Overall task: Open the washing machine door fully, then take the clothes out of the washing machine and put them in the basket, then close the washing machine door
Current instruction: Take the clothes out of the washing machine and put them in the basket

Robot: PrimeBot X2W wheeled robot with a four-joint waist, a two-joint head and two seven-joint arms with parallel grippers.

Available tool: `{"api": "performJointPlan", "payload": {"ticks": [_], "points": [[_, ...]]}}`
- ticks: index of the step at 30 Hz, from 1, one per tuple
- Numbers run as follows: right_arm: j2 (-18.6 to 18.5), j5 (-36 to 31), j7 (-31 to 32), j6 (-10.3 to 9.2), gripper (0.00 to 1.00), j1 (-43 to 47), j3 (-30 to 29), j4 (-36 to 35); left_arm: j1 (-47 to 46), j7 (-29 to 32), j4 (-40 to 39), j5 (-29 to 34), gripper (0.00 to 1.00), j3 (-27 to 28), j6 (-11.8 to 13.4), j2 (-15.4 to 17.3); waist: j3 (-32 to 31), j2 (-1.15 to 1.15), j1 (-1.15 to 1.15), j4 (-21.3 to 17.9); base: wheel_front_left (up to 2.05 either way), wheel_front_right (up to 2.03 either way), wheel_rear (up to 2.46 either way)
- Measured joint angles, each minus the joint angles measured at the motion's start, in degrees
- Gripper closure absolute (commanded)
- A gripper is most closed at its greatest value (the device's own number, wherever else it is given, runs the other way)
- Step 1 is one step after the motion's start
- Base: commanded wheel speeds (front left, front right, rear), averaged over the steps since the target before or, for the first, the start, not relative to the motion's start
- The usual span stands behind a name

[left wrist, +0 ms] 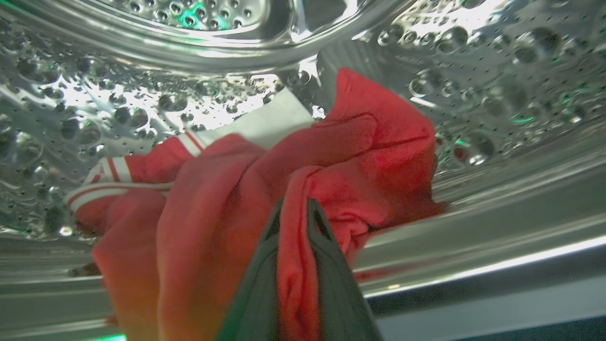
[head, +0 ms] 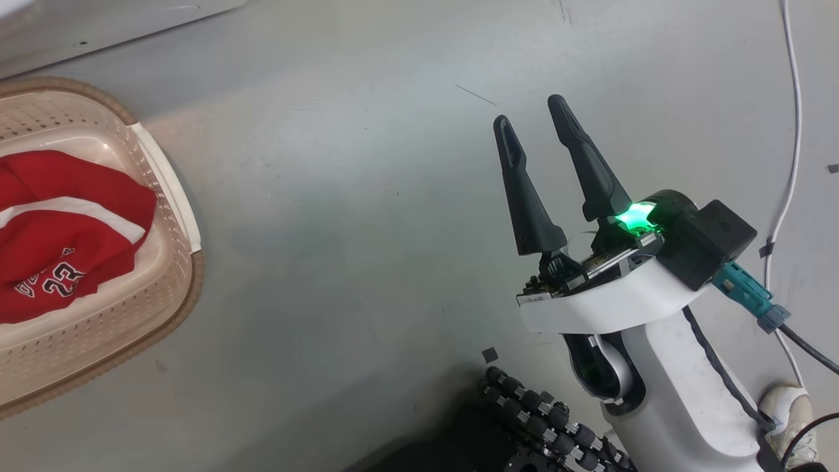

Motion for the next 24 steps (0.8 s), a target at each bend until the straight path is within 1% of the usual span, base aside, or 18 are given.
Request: {"api": "performJointPlan", "payload": {"ticks": [4,10,14,17,20,24], "points": [[-0.01,-1.98,0.00,0.00,0.00,-0.52,0.01,0.44,0.01,-2.86,-1.65,-1.16,1.00,0.01,0.37,-2.66,-0.51,0.00,0.00,0.63,0.00,0.00,0.00],[-0.02,-3.12,0.00,-0.09,0.00,-0.63,-0.01,1.36,1.79,-8.92,-4.05,-3.16,1.00,0.55,1.54,-5.48,-1.76,0.00,0.00,1.78,0.00,0.00,0.00],[-0.03,-4.86,0.00,-0.36,0.00,-0.64,-0.45,2.23,4.54,-13.63,-6.28,-4.48,1.00,0.83,2.27,-7.84,-2.95,0.00,0.00,2.78,0.00,0.00,0.00],[-0.07,-6.26,0.00,-0.35,0.00,-0.64,-0.93,3.36,7.22,-16.94,-7.82,-5.01,1.00,0.79,2.35,-9.68,-4.03,0.00,0.00,3.70,0.00,0.00,0.00],[-0.10,-9.70,0.00,-0.32,0.00,-0.64,-1.55,4.97,9.83,-20.29,-9.28,-6.34,1.00,0.40,2.41,-12.24,-5.16,0.00,0.00,4.94,0.00,0.00,0.00],[-0.12,-11.95,0.00,0.13,0.00,-0.64,-2.40,6.57,13.99,-24.51,-10.63,-7.04,1.00,0.22,3.12,-14.71,-6.95,0.00,0.00,6.75,0.00,0.00,0.00]]}}
